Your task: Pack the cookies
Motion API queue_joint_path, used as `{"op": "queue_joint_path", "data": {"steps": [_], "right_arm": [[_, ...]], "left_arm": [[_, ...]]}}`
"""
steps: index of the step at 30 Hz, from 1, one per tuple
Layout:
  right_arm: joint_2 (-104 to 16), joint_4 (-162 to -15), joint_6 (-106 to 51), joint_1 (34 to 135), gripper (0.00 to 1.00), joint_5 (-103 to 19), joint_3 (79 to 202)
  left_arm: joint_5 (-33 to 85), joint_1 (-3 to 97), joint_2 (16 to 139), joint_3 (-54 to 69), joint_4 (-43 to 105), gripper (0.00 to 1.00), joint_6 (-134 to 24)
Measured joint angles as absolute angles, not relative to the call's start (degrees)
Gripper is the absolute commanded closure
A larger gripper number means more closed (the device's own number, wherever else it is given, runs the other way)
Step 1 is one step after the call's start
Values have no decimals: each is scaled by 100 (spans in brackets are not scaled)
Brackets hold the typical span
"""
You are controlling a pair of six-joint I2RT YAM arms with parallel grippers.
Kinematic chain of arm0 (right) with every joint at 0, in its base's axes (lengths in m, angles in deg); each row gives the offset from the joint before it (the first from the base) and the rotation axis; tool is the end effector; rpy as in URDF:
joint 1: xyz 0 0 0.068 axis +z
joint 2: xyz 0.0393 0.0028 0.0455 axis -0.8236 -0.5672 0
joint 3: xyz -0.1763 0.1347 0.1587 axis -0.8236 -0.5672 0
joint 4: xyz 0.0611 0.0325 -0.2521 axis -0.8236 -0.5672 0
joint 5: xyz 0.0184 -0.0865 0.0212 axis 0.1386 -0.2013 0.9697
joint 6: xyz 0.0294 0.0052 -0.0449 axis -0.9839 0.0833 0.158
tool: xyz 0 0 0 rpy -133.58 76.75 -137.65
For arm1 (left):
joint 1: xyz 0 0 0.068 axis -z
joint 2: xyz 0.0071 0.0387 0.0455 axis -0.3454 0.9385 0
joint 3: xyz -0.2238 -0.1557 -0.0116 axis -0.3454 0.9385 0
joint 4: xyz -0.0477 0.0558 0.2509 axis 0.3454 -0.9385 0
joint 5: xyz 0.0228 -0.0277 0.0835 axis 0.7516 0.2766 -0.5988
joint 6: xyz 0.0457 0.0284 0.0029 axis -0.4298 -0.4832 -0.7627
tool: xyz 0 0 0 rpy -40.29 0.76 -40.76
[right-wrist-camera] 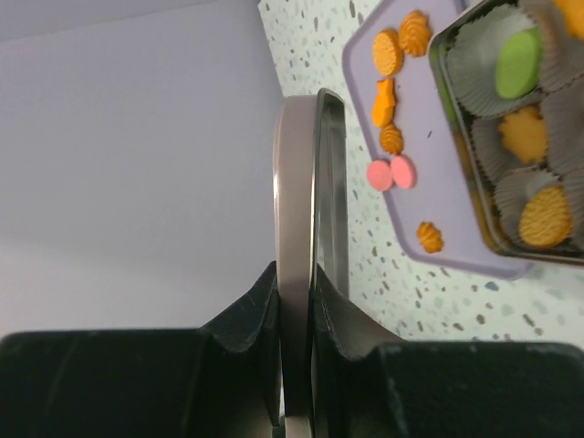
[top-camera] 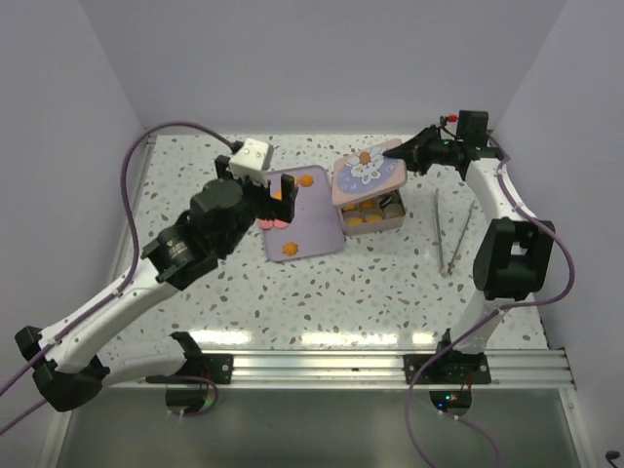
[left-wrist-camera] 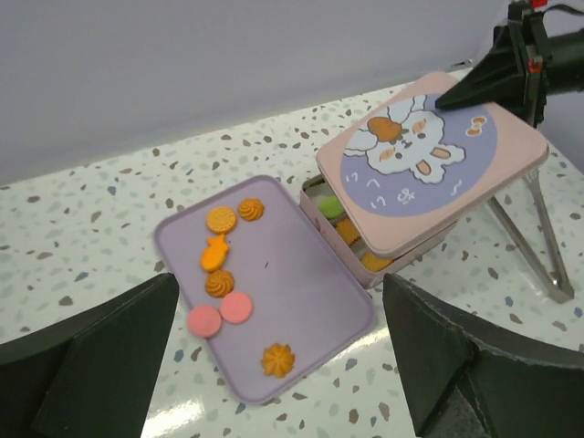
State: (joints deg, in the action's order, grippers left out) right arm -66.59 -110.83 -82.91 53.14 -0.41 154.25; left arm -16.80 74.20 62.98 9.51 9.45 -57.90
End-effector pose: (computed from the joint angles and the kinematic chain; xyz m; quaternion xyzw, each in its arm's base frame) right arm 0.4121 0.0104 0.3088 0.2790 0.7872 0.5255 0.1620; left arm 0.1476 -0.1687 0.4255 0.1045 0.7479 -0.1260 0.6433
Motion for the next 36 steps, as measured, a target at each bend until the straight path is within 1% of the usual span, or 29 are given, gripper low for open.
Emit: {"op": "queue_joint_path", "data": {"steps": [3,6,8,10,14,16,19,26,27,28,29,31,32,33,35,36], "right_arm": [[-6819,-10956,-7793,5172,100,105,15331],[-7066,-10962,-7286,5078,100,247,15315],[-7260,-11102,-6864,5054,100,315,15403],[-7440,-11109,-6536,5051,100,383,15466],[-7700,-11039,-6182,5056,100,446,15468],[-7833,-10960,-6086,5056,100,514,15468],[-8017,-10877,-5994,5054,100,540,15468],[-8454,-10691,-6000,5054,100,676,15755],[-8502,-10621,-6009,5054,99,684,15794],[-8546,-10562,-6016,5054,96,691,15827],[-8576,-10514,-6020,5054,91,691,15844],[-8651,-10473,-6018,5054,84,695,15875],[-8686,-10468,-6016,5054,82,693,15888],[-8721,-10477,-6007,5054,77,691,15901],[-8782,-10528,-5939,5049,71,656,15938],[-8808,-10580,-5885,5049,62,634,15958]], "left_arm": [[-50,6087,6658,772,914,0,-5318],[1386,5280,7222,748,1060,0,-4894],[2490,4933,7679,827,1439,0,-4472],[3445,4686,8127,1109,2221,0,-3912],[4592,4511,9102,1480,3602,0,-2909],[4861,4513,9563,1482,3917,0,-2621],[5001,4535,10002,1334,3974,0,-2516],[5041,4539,10689,431,3858,0,-2573],[5043,4539,10787,350,3858,0,-2573],[5047,4539,10907,274,3858,0,-2573],[5049,4539,11034,197,3852,0,-2573],[5047,4539,11261,86,3817,0,-2573],[5047,4539,11371,49,3790,1,-2573],[5047,4539,11480,9,3738,0,-2573],[5045,4539,11618,-32,3624,1,-2581],[5043,4542,11668,-48,3561,1,-2590]]}}
